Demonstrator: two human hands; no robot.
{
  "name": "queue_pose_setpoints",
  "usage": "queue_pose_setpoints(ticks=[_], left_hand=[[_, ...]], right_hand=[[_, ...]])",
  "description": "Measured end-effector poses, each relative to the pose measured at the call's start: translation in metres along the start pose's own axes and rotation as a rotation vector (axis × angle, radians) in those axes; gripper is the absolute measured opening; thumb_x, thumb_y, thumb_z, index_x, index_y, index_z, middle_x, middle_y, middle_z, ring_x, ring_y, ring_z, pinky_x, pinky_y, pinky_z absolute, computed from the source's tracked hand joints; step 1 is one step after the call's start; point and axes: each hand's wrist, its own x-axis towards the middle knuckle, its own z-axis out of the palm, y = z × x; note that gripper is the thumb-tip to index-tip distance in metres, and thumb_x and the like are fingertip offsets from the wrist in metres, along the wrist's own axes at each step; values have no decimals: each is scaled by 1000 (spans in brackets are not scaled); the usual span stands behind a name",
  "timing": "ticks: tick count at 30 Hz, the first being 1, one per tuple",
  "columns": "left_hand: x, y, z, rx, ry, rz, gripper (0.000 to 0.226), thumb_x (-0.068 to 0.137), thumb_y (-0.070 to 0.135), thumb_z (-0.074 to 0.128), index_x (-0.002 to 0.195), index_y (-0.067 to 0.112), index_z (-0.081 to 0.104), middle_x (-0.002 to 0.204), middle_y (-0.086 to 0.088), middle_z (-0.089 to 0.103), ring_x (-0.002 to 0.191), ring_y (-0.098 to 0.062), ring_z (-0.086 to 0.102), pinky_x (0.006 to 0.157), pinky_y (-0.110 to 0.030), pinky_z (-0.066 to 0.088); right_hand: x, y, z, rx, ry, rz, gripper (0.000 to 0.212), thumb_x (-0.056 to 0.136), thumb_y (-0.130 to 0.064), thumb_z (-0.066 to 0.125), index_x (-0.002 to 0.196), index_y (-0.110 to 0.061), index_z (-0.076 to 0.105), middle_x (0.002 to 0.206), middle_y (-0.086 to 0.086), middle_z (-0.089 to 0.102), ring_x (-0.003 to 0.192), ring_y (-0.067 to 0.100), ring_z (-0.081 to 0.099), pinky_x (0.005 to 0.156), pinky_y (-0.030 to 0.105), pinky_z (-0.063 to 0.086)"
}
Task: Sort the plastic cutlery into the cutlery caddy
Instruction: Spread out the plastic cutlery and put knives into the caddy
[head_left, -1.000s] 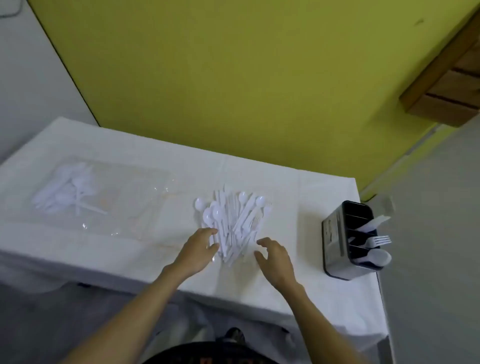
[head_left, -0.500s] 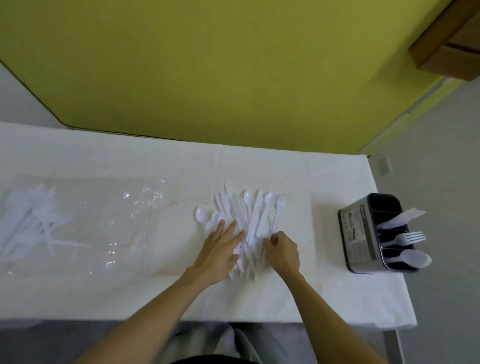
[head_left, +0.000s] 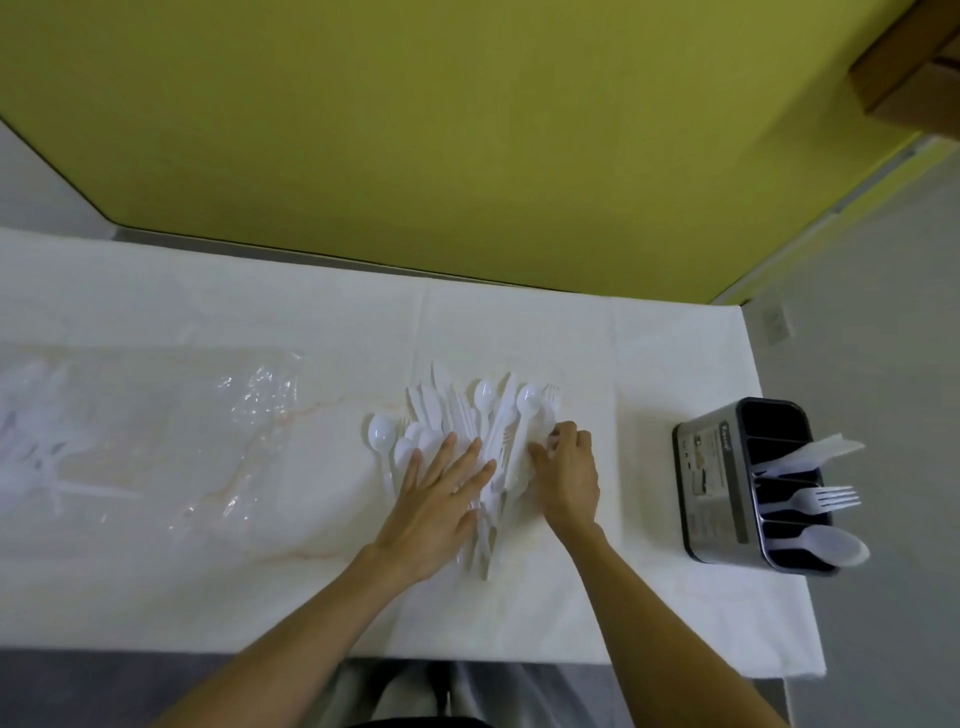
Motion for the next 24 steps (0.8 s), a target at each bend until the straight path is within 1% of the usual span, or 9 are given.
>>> queue_pose_setpoints(ticks=[4, 7, 9, 11, 16, 18, 21, 22, 24], left_hand=[[4, 7, 13, 37, 27, 22, 59, 98, 35, 43, 151, 29, 18, 160, 4, 0, 145, -20, -19, 114, -57, 0], [1, 13, 19, 28, 12, -27, 57, 98, 41, 24, 152, 31, 10, 160, 6, -9, 144, -17, -22, 117, -51, -7], [-4, 17, 21, 39, 45, -61, 59, 96, 42, 16, 152, 28, 12, 161, 4, -3, 146, -19, -17, 118, -49, -7], [-9, 19, 23, 87, 60, -69, 58, 96, 40, 20, 151, 23, 21, 161, 0, 9, 148, -24, -4, 115, -48, -1], [-14, 19, 21, 124, 83, -94, 60, 95, 43, 24, 149, 18, 26, 159, -3, 20, 147, -27, 6, 115, -48, 2], [-16, 18, 22, 121, 95, -83, 58, 96, 41, 29, 149, 17, 26, 159, -3, 19, 147, -25, 4, 116, -44, -2], [-20, 19, 23, 76, 95, -74, 60, 97, 33, 47, 150, 16, 25, 160, -2, 15, 148, -24, 0, 119, -47, -1], [-21, 19, 23, 76, 97, -72, 59, 97, 33, 47, 150, 16, 24, 160, -2, 14, 148, -23, -1, 120, -49, 3], [-24, 21, 23, 79, 96, -70, 54, 100, 37, 30, 149, 17, 21, 159, -3, 15, 147, -23, 0, 119, -49, 4]], right_hand=[[8, 28, -15, 17, 22, 52, 11, 94, -24, 53, 98, -16, 46, 97, 2, 53, 80, 21, 57, 66, 35, 50], [9, 41, -26, 57, 58, 85, 18, 93, -27, 58, 101, -14, 49, 101, 5, 56, 84, 23, 58, 68, 37, 51], [0, 41, -28, 59, 110, 71, 31, 92, -31, 62, 113, -12, 48, 111, 5, 54, 91, 23, 57, 70, 37, 52], [-14, 36, -27, 6, 127, -4, 38, 91, -37, 61, 119, -14, 47, 113, 3, 53, 96, 22, 56, 70, 35, 50], [-39, 19, -8, -82, -192, -104, 53, 83, -59, 58, 120, -23, 44, 112, -9, 52, 94, 18, 59, 80, 34, 51], [-40, 20, -2, -54, -202, -105, 51, 84, -55, 58, 121, -23, 43, 114, -7, 54, 93, 18, 59, 79, 33, 52], [-33, 28, -6, 13, -168, -113, 35, 92, -33, 55, 122, -21, 41, 118, 1, 56, 90, 23, 60, 78, 38, 54], [-29, 31, -9, 26, -159, -116, 34, 92, -28, 54, 122, -21, 40, 118, 3, 55, 90, 25, 60, 79, 40, 54], [-22, 39, -19, 33, -133, -117, 35, 92, -22, 54, 124, -19, 40, 117, 6, 54, 89, 26, 59, 78, 40, 53]])
